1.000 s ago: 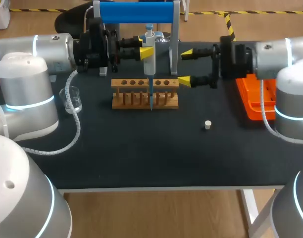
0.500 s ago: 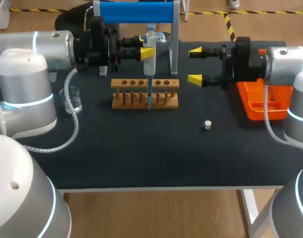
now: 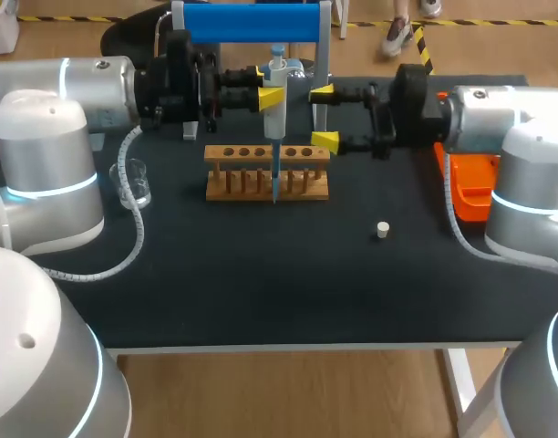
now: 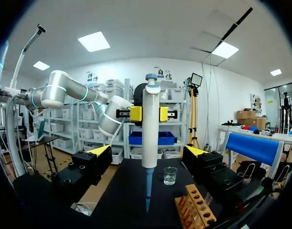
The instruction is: Invert the test tube, pick up the pipette, mount the tip to pipette, aspirate from beaker and dispense into the tube, eject the tip, return the pipette, and cap with the stopper.
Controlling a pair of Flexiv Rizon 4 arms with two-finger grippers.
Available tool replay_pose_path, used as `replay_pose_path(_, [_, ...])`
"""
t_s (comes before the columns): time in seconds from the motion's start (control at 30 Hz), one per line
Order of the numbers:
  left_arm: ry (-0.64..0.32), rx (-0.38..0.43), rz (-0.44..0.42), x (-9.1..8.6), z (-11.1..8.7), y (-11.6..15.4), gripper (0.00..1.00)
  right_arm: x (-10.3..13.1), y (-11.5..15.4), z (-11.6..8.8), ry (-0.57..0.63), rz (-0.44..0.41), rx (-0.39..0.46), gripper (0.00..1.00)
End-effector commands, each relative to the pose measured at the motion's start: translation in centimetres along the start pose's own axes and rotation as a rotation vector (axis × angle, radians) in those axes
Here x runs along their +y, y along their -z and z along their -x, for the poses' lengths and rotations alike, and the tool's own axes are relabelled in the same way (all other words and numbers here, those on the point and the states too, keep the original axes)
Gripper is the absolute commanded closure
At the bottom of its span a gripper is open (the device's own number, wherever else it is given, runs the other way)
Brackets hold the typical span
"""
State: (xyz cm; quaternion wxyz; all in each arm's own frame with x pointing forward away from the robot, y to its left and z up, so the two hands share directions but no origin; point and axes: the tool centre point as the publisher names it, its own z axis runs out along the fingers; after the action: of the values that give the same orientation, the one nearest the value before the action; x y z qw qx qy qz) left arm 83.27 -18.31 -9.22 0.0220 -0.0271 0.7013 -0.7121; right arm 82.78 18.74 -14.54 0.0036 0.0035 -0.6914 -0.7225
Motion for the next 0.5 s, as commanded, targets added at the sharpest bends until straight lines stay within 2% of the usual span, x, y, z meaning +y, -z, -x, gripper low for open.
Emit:
replay_pose_path(0.03, [0.000,-0.002,0.001,-0.1,-0.1,0.0,1.00,-0.1,-1.2,0.6,-0.001,-0.010,0.008,0.00])
replay_pose_path(0.27, [0.000,-0.002,0.001,-0.1,-0.1,0.0,1.00,0.0,-2.6,0.8,0.006,-0.033,0.004,0.00])
replay_pose_path(0.5, [0.000,-0.002,0.001,-0.1,-0.1,0.0,1.00,0.1,-3.7,1.1,0.007,-0.041,0.009,0.04])
